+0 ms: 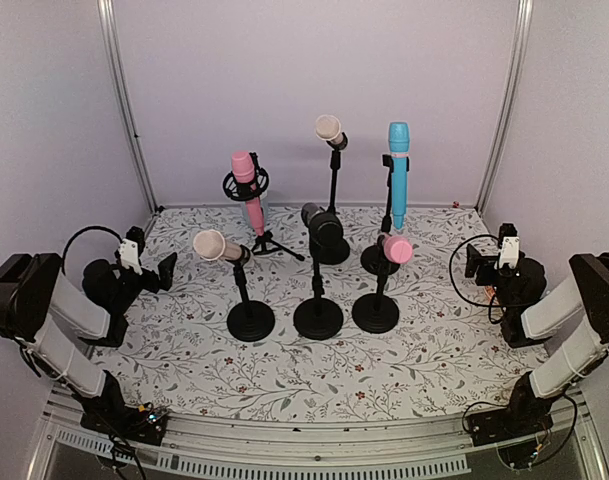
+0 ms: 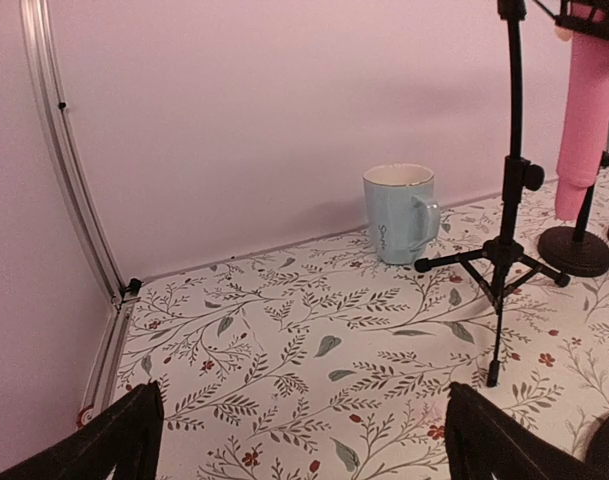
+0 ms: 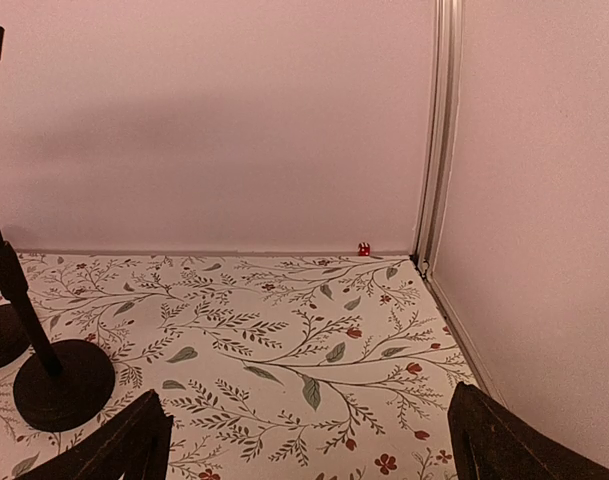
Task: Remove the microphone from the stand
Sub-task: Hold the microphone from the microphone stand.
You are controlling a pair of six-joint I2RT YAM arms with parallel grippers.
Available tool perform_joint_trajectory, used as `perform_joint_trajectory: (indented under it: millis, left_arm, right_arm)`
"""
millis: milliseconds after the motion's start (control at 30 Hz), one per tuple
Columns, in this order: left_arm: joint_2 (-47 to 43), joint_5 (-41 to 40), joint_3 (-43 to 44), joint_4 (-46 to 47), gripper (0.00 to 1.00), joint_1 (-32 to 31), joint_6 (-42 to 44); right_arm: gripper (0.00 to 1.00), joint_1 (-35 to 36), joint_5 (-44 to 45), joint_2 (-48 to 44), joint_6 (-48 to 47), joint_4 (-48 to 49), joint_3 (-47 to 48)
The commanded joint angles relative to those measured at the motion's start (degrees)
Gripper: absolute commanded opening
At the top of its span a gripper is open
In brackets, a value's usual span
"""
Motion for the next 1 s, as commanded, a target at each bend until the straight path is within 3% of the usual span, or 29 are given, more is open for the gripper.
perform_joint_trajectory:
  millis: [0, 333, 433, 467, 533, 600, 700, 767, 833, 900, 967]
  left_arm:
    - [0.38, 0.67, 0.56, 1.20, 0.99, -0.04, -0.49]
    - [0.45, 0.76, 0.81, 0.92, 0.99, 0.03, -0.52]
    - [0.04, 2.01, 0.84, 0.85, 0.99, 0.61, -0.86]
    - [-1.37, 2.85, 1.93, -1.96, 0.99, 1.15, -1.08]
    - [-5.66, 3.13, 6.76, -13.94, 0.99, 1.37, -1.56]
    - [-9.42, 5.40, 13.92, -29.69, 0.99, 1.37, -0.13]
    - [-12.61, 10.55, 24.57, -51.24, 0.99, 1.44, 0.91]
    - [-14.00, 14.68, 29.50, -62.09, 0.99, 1.45, 1.38]
    - [-14.85, 19.27, 33.83, -72.11, 0.99, 1.46, 2.64]
    - [-15.64, 21.75, 37.65, -80.45, 0.99, 1.46, 3.49]
    - [-16.36, 23.21, 40.77, -87.58, 0.99, 1.51, 4.56]
  right_arm:
    - [0.99, -0.38, 0.61, 0.65, 0.70, -0.04, 0.87]
    - [0.99, -0.37, 3.76, 0.70, 1.14, -0.23, 1.05]
    - [0.99, -0.73, 8.02, -1.71, 4.67, -4.68, 2.90]
    - [0.99, -0.49, 9.50, -3.96, 4.60, -11.44, 5.61]
    - [0.99, -0.46, 13.21, -8.12, 6.62, -28.32, 14.11]
    - [0.99, -0.47, 10.01, -11.30, 6.94, -39.10, 19.76]
    - [0.99, -0.33, 4.85, -16.34, 5.19, -42.30, 22.60]
    - [0.99, -0.33, 3.09, -20.25, 9.53, -42.92, 22.47]
    - [0.99, -1.00, 7.24, -24.49, 19.72, -48.71, 23.30]
    - [0.99, -1.76, -0.95, -28.02, 28.23, -47.46, 21.29]
    - [0.99, -0.71, -9.90, -29.70, 25.61, -44.66, 19.53]
